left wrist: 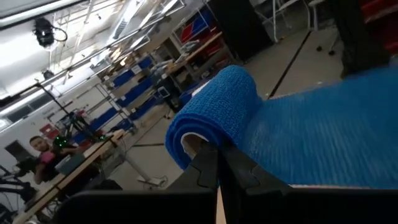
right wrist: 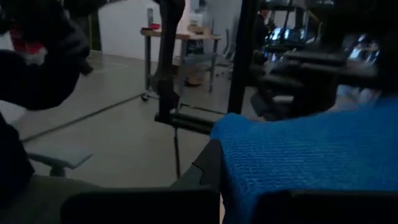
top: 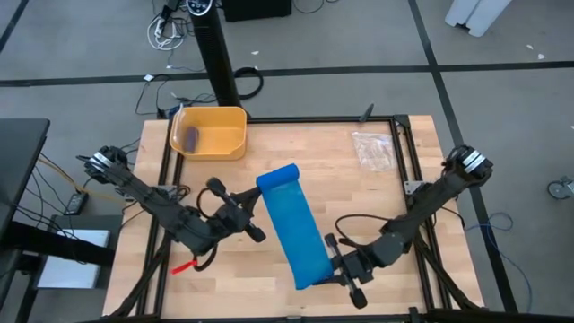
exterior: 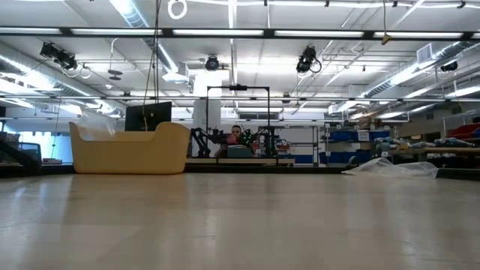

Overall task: Roll bandage
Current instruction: Roll the blue bandage

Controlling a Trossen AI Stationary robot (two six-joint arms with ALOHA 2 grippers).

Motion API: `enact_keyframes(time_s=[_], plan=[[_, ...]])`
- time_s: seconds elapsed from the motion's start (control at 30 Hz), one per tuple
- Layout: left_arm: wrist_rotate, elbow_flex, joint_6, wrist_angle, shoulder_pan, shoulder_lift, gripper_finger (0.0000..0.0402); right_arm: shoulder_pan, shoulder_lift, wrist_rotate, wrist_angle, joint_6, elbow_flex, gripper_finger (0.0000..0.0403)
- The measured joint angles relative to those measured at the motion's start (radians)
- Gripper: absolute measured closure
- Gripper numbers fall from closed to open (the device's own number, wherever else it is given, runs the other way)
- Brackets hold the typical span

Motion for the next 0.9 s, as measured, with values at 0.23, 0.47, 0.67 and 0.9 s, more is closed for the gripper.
enact_keyframes(time_s=[0.23,0.47,0.67,0.9], plan=[[0.009,-0.116,-0.091,-0.004,0.0,0.0,0.0399,0.004,-0.099,0.083,-0.139,-0.105,0.105,0.0402],[0.099,-0.145,-0.119,-0.002,0.0,0.045,0.0399,-0.053,-0.17,0.14,-0.274,-0.188,0.203,0.0403],[0.178,-0.14,-0.12,-0.001,-0.001,0.1,0.0399,-0.135,-0.219,0.143,-0.347,-0.2,0.25,0.0403],[0.258,-0.091,-0.118,-0.001,-0.002,0.157,0.0399,-0.226,-0.257,0.143,-0.366,-0.212,0.269,0.0403]])
